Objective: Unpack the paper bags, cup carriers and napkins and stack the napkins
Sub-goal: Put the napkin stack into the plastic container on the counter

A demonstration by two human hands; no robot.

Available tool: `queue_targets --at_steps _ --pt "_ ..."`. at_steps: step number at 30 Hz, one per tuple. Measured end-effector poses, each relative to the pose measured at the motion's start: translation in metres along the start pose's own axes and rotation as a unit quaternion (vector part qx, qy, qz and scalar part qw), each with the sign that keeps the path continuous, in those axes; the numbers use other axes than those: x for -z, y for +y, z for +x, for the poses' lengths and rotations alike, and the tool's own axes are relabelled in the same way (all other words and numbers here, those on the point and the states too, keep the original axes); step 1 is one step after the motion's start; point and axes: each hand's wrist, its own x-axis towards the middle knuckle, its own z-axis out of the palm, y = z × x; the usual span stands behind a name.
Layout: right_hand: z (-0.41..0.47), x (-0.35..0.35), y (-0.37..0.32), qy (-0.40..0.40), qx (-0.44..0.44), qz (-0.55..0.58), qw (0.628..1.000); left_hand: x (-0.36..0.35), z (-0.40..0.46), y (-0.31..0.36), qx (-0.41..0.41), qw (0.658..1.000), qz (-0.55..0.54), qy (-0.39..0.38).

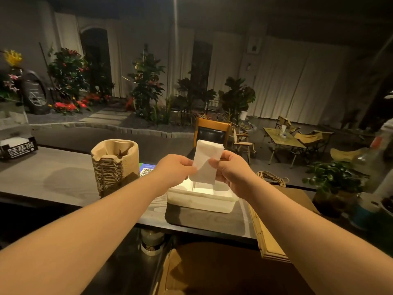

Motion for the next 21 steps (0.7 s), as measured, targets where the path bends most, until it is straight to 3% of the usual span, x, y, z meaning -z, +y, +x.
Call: queue_targets --at_steps 7,10,15,21 --pt "0.042 0.001 0.029 -0.008 -0.068 -0.048 0.996 -0.02 0.041 -0.027 0.06 0.997 0.032 -0.033" --pt "0.054 0.001 0.037 0.0 -0.119 -0.076 0.99 -0.027 0.051 -0.035 0.065 0.997 0.045 -0.008" --pt "0.057 -0.004 0.039 -0.018 -0.239 -0.175 0.955 -0.035 0.056 -0.05 0.038 0.994 0.098 0.029" --pt "0.069 -0.009 0.043 -0.018 -0.248 -0.275 0.929 -0.046 0.06 -0.049 -0.014 0.986 0.163 0.0"
